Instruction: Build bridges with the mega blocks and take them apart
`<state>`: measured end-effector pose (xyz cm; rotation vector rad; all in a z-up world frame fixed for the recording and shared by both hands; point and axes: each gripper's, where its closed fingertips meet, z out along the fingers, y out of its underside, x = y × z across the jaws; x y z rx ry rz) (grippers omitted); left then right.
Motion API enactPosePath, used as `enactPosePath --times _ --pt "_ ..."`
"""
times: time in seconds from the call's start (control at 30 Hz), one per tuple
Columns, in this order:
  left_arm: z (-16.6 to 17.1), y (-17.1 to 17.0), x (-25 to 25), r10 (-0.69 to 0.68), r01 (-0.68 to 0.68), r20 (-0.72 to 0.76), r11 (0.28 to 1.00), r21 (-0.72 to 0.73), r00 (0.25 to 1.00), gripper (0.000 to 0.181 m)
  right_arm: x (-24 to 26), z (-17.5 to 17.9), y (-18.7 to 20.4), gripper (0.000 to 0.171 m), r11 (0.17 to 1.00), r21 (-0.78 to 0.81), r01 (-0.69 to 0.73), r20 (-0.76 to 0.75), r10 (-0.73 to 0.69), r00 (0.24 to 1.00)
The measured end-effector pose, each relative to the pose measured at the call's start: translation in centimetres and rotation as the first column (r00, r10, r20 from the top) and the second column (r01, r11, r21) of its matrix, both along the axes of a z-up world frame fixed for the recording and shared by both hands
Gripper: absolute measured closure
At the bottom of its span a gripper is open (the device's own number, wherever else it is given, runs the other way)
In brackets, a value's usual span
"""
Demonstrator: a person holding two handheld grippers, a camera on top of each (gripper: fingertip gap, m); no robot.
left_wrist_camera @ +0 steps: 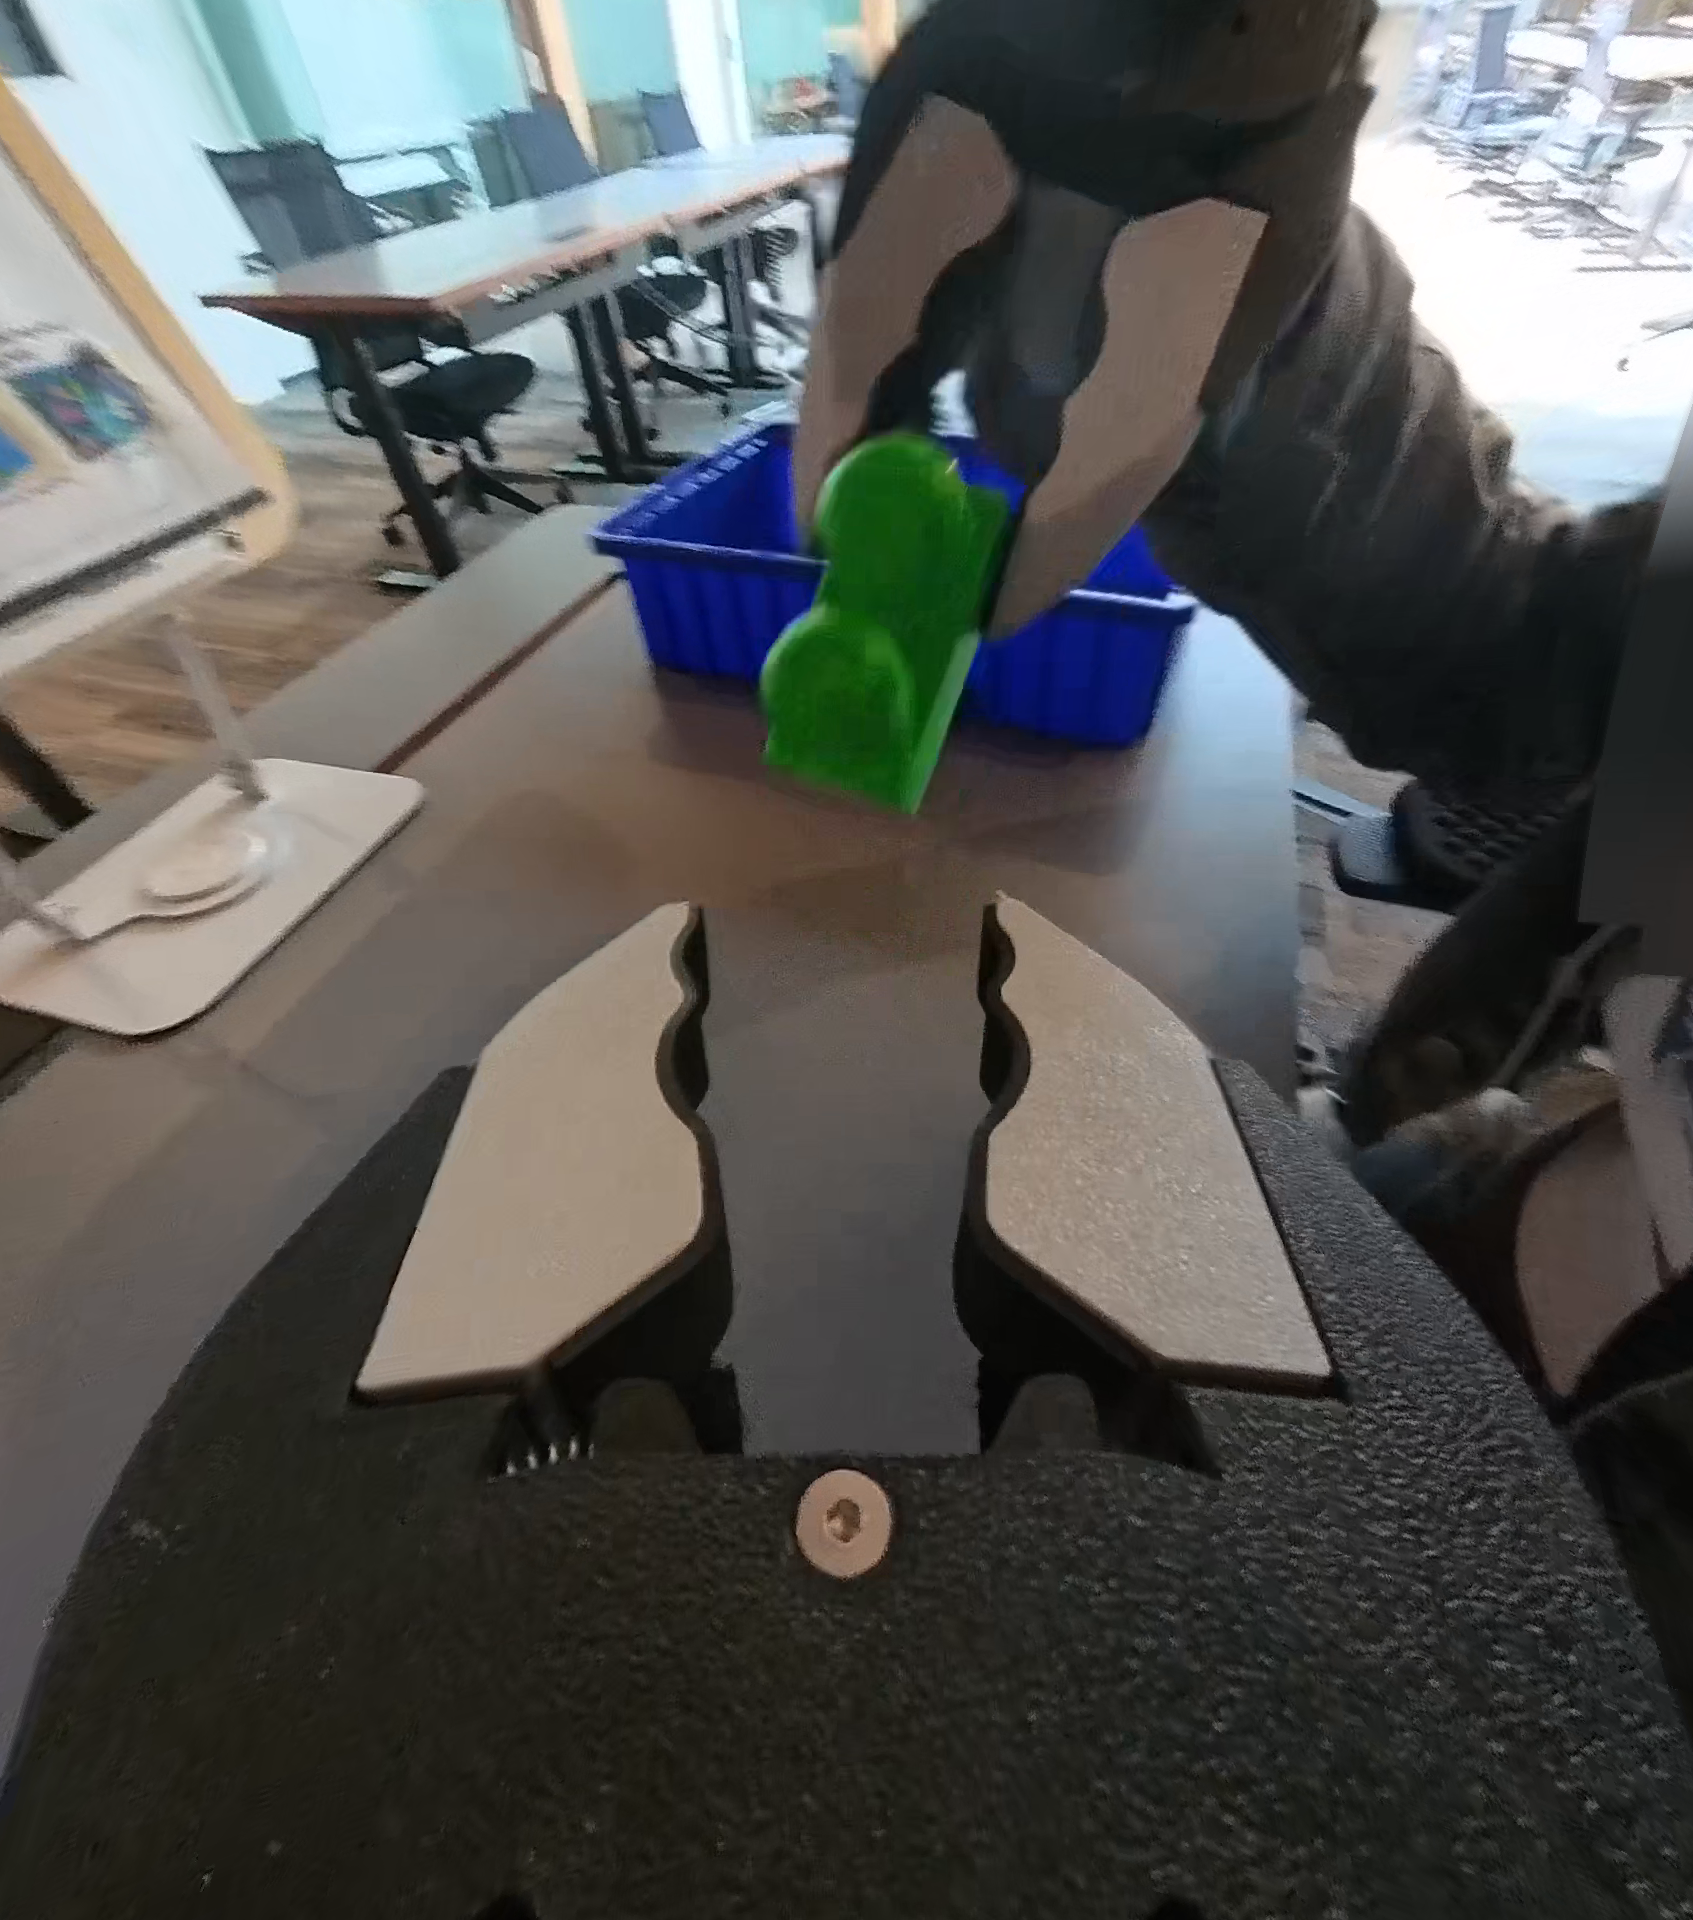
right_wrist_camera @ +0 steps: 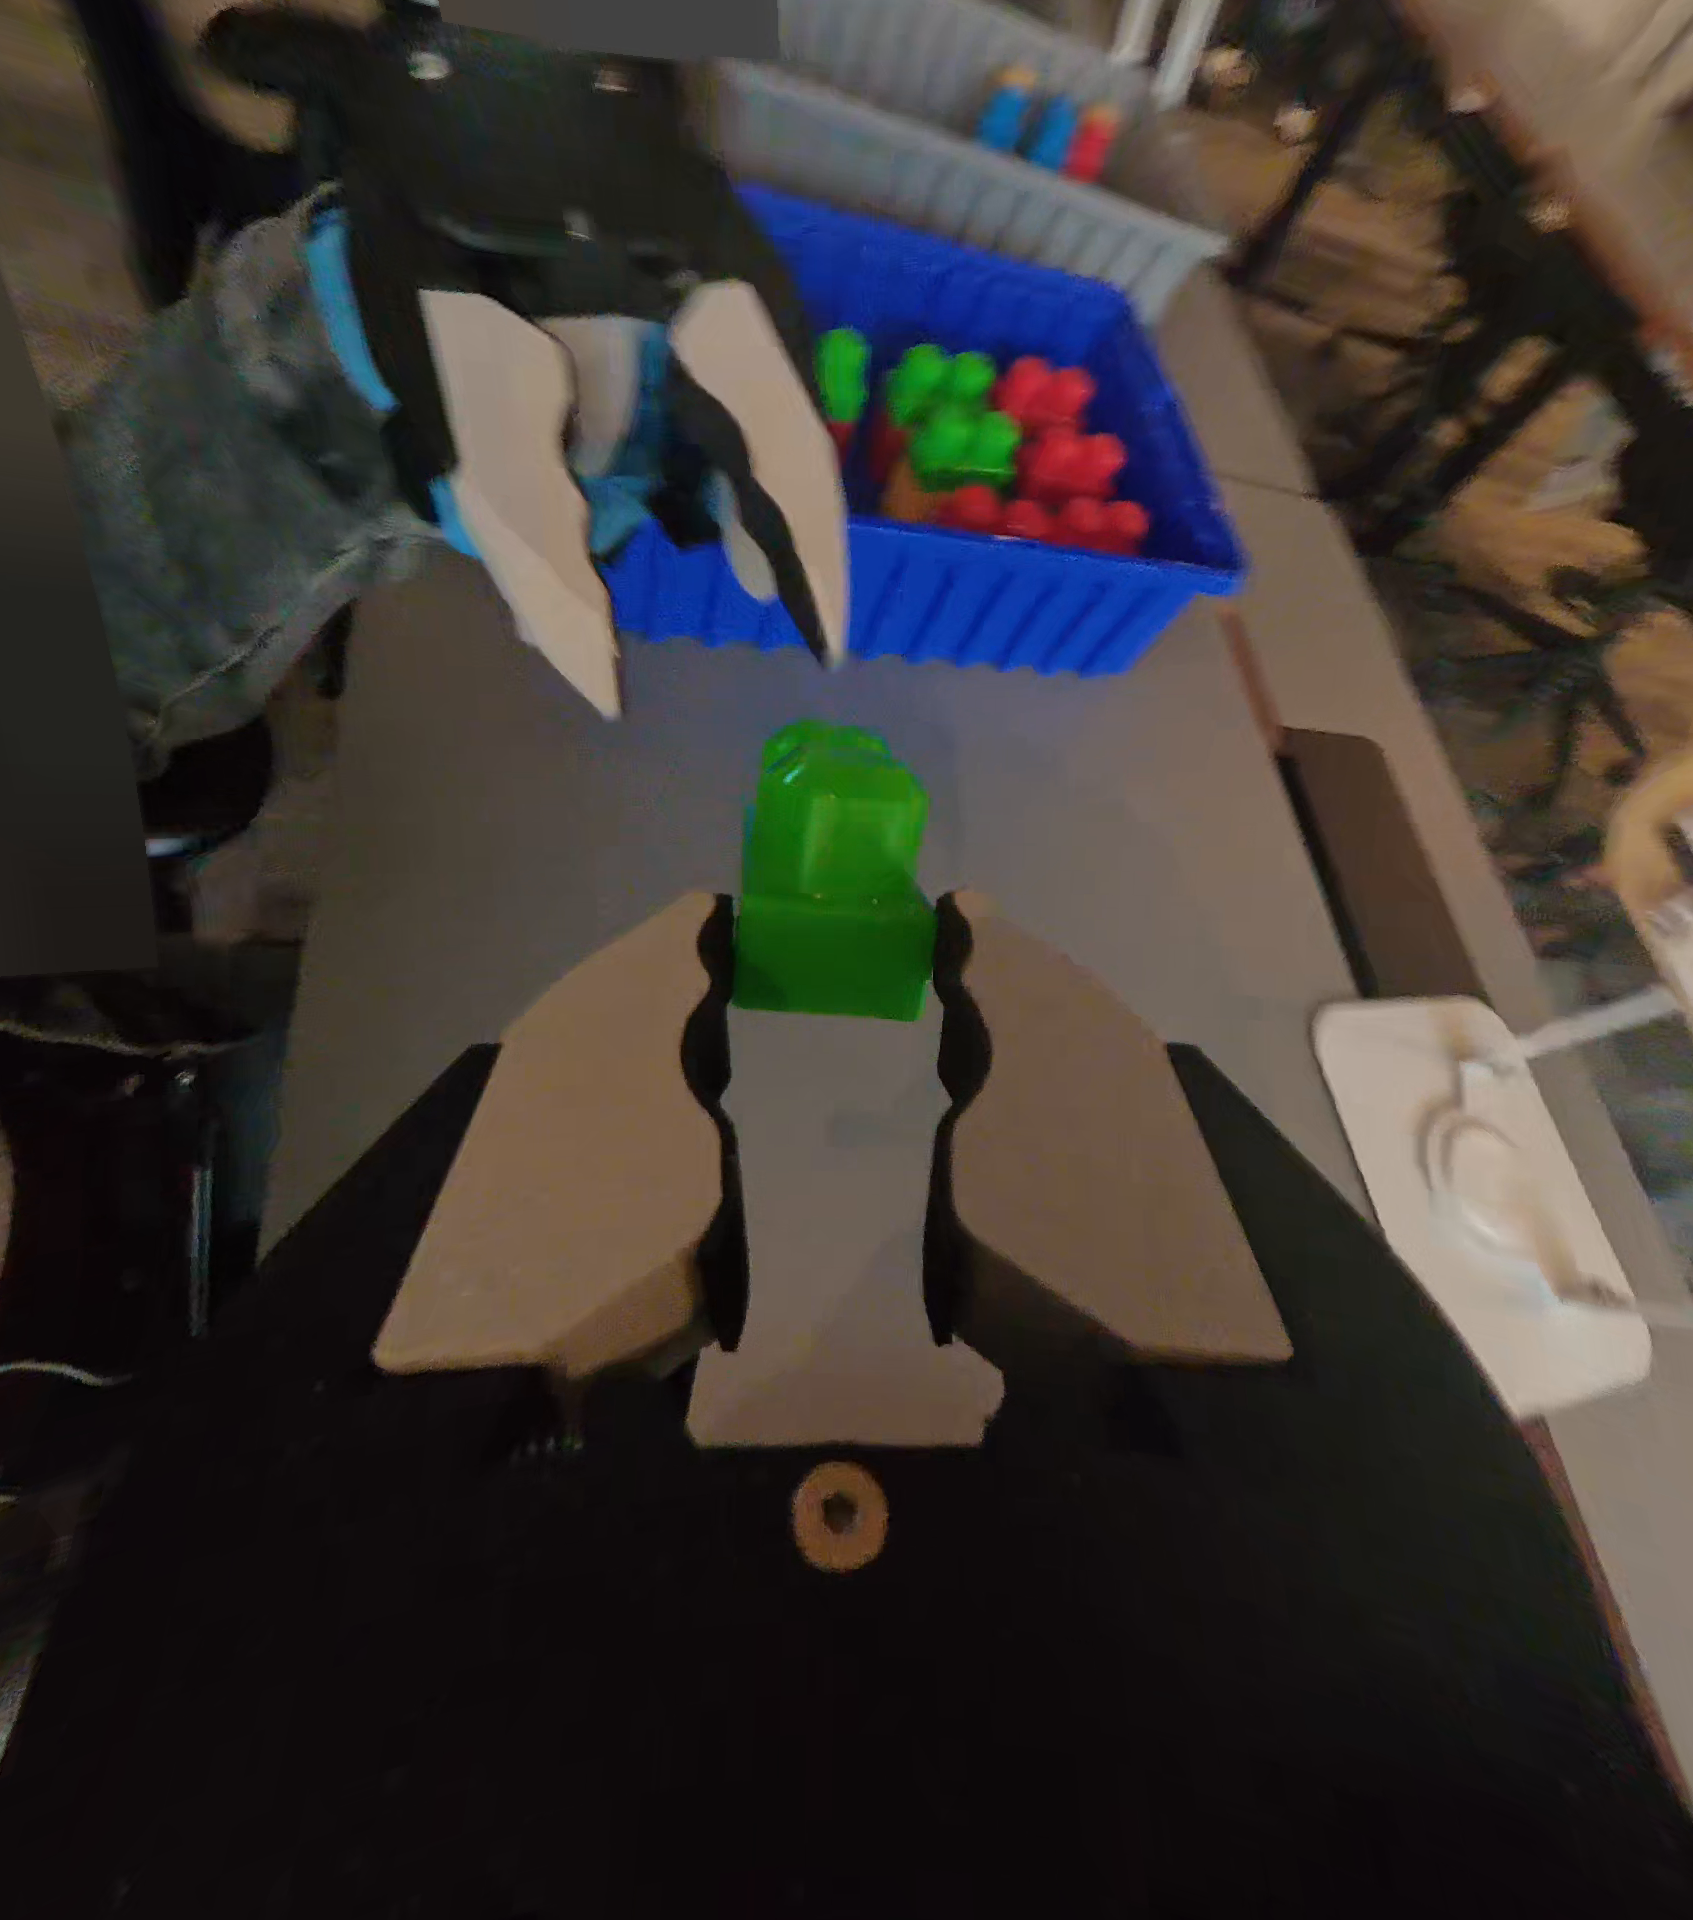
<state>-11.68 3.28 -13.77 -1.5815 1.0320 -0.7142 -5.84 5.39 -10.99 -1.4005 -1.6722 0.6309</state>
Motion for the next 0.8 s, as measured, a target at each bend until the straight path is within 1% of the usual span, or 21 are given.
enactPosePath --times 0.1,0.2,0.27,0.33,0.47,0.57,0.63,0.73,0.8 --pt "1.1 1.0 -2.7 0.131 -0.132 0.022 0.989 0.061 0.991 0.129 5.5 0.9 3.2 0.135 0.978 -0.008 0.207 -0.09 -0.207 0.974" --pt "2.1 1.4 -5.7 0.242 -0.246 0.056 0.965 0.09 0.969 0.13 12.3 0.7 5.7 0.135 0.908 -0.056 0.416 -0.15 -0.42 0.895" --pt "2.7 1.4 -7.6 0.3 -0.307 0.082 0.947 0.097 0.95 0.131 16.7 0.6 6.4 0.135 0.841 -0.088 0.533 -0.185 -0.54 0.821" --pt "3.1 1.4 -9.3 0.351 -0.361 0.104 0.927 0.104 0.931 0.133 21.0 0.2 6.8 0.135 0.758 -0.097 0.645 -0.204 -0.65 0.732" --pt "3.8 1.0 -11.5 0.405 -0.42 0.14 0.901 0.108 0.904 0.133 29.3 -1.4 7.2 0.135 0.531 -0.084 0.843 -0.187 -0.839 0.511" --pt "4.0 0.8 -12.6 0.439 -0.456 0.149 0.883 0.113 0.886 0.133 34.9 -3.7 7.3 0.135 0.339 -0.073 0.938 -0.138 -0.935 0.327" --pt "4.1 0.8 -13.3 0.466 -0.484 0.155 0.868 0.11 0.871 0.134 37.9 -5.4 7.3 0.135 0.235 -0.073 0.969 -0.093 -0.969 0.228" --pt "4.2 0.8 -14.0 0.487 -0.506 0.168 0.857 0.102 0.857 0.134 40.9 -8.4 7.3 0.135 0.127 -0.079 0.989 -0.001 -0.992 0.128" --pt "4.3 0.8 -14.3 0.495 -0.516 0.178 0.851 0.099 0.85 0.134 42.3 -10.6 7.3 0.134 0.074 -0.07 0.995 0.078 -0.994 0.079"
